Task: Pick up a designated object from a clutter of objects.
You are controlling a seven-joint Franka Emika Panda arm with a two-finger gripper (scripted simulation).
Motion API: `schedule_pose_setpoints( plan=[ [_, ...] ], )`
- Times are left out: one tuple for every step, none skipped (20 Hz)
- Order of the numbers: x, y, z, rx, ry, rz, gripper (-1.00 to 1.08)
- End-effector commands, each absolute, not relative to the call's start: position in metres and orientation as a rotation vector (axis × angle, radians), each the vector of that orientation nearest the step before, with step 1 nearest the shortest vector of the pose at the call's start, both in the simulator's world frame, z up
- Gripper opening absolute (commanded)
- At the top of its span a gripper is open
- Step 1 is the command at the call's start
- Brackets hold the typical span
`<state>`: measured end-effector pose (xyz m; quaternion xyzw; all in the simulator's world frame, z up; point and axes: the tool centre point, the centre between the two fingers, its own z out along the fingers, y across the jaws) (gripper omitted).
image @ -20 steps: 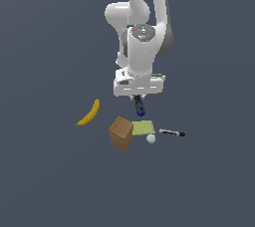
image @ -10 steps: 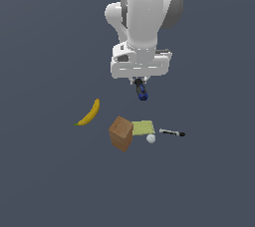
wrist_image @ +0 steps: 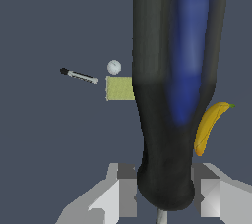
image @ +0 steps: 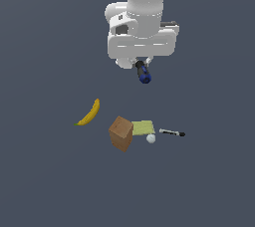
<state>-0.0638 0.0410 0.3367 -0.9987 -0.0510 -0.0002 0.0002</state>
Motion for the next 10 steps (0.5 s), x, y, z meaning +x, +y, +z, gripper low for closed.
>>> schedule_pose_setpoints(
  plan=[
    [-0.063,0.041,0.351,-3.137,-0.160,0.000,-1.00],
    [-0.063,0.041,0.355,-3.137,-0.160,0.000,-1.00],
    [-0.063,0.041,0.359,-3.137,-0.160,0.000,-1.00],
    [-0.063,0.041,0.362,-3.137,-0.160,0.000,-1.00],
    [-0.062,0.041,0.365,-3.137,-0.160,0.000,-1.00],
    [-0.062,0.041,0.367,-3.137,-0.160,0.000,-1.00],
    [-0.062,0.040,0.369,-3.138,-0.160,0.000,-1.00],
    [-0.062,0.040,0.370,-3.138,-0.160,0.000,-1.00],
    [-0.062,0.040,0.371,-3.138,-0.160,0.000,-1.00],
    [-0.062,0.040,0.371,-3.138,-0.160,0.000,-1.00]
  ],
)
